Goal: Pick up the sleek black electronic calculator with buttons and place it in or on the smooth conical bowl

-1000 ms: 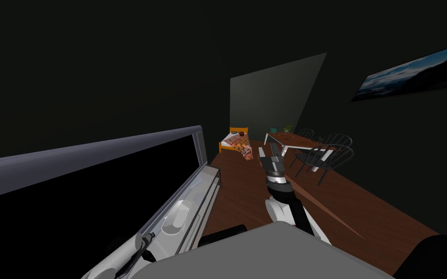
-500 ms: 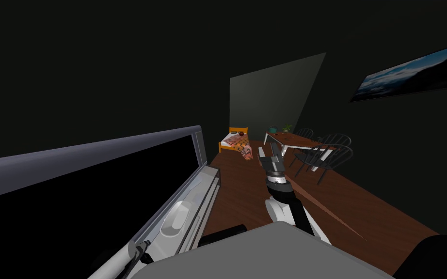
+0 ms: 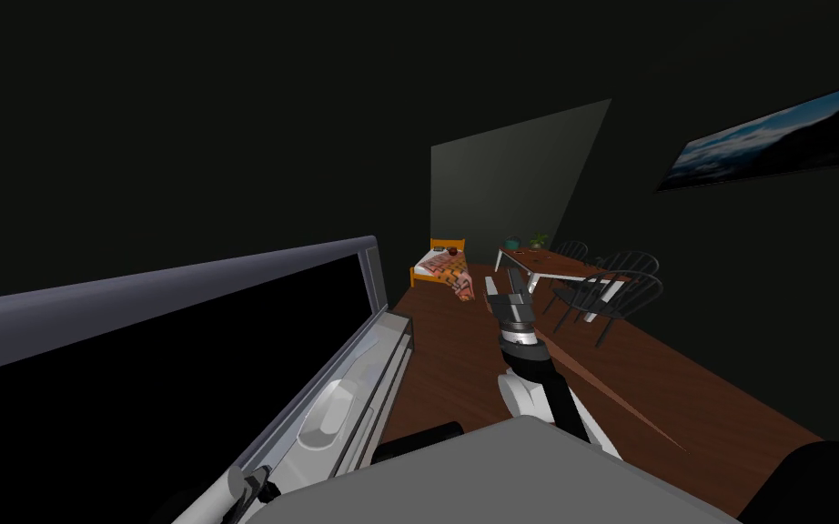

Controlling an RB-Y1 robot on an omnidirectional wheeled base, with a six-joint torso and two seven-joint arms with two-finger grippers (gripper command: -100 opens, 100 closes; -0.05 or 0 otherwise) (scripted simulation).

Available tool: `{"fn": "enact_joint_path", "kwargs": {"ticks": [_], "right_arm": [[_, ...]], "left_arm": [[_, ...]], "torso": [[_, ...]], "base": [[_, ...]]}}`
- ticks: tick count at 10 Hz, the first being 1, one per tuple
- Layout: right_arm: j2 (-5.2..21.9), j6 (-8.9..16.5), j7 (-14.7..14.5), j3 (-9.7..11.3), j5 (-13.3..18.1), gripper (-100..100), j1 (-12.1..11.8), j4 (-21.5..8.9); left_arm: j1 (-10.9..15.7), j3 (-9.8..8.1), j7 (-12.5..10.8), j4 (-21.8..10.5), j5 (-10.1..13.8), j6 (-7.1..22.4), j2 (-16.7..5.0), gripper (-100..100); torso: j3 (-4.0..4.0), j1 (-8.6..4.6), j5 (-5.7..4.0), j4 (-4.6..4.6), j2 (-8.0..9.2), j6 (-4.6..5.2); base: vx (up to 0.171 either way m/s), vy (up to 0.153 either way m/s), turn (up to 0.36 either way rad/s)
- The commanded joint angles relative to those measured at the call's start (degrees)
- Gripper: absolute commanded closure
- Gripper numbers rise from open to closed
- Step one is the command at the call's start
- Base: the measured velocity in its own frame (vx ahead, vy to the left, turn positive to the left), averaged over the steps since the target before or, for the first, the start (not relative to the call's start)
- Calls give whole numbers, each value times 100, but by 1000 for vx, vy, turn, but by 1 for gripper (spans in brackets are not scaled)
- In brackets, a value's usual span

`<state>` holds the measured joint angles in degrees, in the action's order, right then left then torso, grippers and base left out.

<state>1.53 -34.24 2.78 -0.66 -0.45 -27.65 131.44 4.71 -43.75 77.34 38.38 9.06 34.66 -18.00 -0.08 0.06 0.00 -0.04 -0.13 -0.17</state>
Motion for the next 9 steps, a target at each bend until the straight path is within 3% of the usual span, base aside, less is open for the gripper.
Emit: {"fn": "enact_joint_path", "kwargs": {"ticks": [1,4,5,6,7,8,9], "right_arm": [[0,0,0,0,0,0,0,0],[0,0,0,0,0,0,0,0],[0,0,0,0,0,0,0,0],[0,0,0,0,0,0,0,0],[0,0,0,0,0,0,0,0],[0,0,0,0,0,0,0,0],[0,0,0,0,0,0,0,0]], "left_arm": [[0,0,0,0,0,0,0,100],[-2,-1,0,1,-2,-1,-3,100],[-2,-1,0,1,-1,-1,-3,0],[93,286,-287,-75,95,11,-104,100],[93,352,-307,-75,95,11,-104,100],[180,570,-537,-133,200,25,-203,100],[180,737,-625,-133,200,25,-203,100]], "torso": [[0,0,0,0,0,0],[3,7,5,2,4,1],[2,7,5,2,3,1],[2,7,5,1,3,1],[0,5,5,4,-4,8],[0,6,5,3,-2,5],[4,9,4,6,1,8]], "base": [[7,-4,-22],[-1,1,8],[0,0,0],[10,-2,4],[4,-2,-10],[-10,11,-36],[-9,9,-29]]}}
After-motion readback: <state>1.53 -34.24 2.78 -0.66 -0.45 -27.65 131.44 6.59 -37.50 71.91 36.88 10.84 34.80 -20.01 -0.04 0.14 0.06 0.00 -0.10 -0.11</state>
